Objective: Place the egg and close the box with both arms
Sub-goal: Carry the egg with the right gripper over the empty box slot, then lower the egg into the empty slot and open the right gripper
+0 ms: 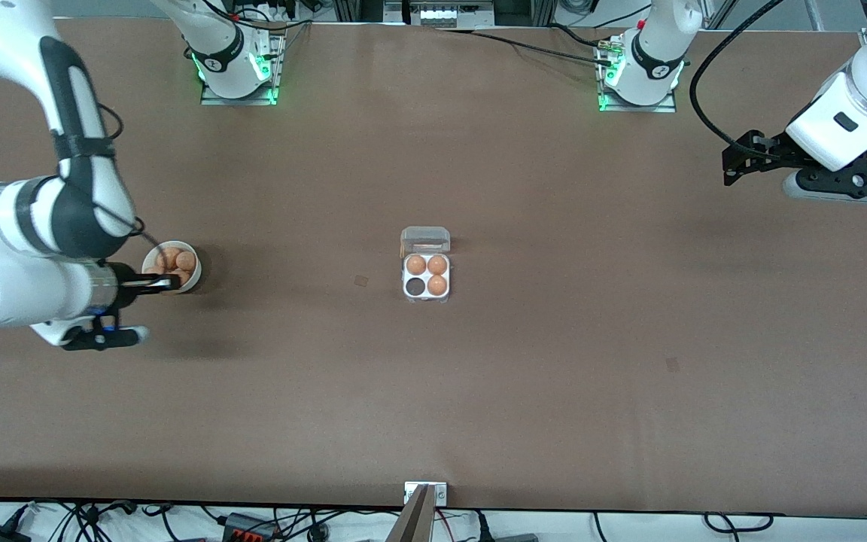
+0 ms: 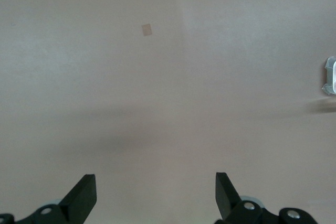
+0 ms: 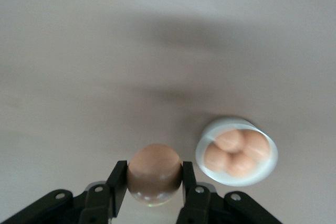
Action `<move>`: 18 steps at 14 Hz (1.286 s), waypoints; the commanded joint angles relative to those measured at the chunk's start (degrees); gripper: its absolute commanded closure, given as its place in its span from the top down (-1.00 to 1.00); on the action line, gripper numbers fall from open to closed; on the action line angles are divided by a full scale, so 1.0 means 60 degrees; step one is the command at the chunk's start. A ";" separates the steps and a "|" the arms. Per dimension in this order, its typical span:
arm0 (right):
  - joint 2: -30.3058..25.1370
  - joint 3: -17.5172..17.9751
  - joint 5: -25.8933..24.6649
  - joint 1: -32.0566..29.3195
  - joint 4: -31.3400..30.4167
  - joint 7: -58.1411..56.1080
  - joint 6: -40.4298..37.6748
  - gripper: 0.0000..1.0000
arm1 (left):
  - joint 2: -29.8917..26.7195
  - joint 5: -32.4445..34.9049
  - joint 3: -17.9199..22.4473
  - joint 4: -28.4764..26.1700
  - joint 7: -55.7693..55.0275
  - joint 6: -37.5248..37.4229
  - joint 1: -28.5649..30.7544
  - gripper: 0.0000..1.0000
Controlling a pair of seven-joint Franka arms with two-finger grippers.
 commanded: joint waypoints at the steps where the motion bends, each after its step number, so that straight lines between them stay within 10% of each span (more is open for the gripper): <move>1: 0.0232 0.0019 0.0021 0.1288 0.0239 0.0487 0.1097 -0.55 | 0.0104 -0.0051 -0.0012 0.0283 0.0101 -0.0135 -0.0009 1.00; 18: 0.2254 -0.0054 -0.0666 0.5350 0.0137 0.5939 0.5394 -0.54 | 0.0119 -0.0051 -0.0012 0.0327 0.0101 -0.0135 -0.0009 1.00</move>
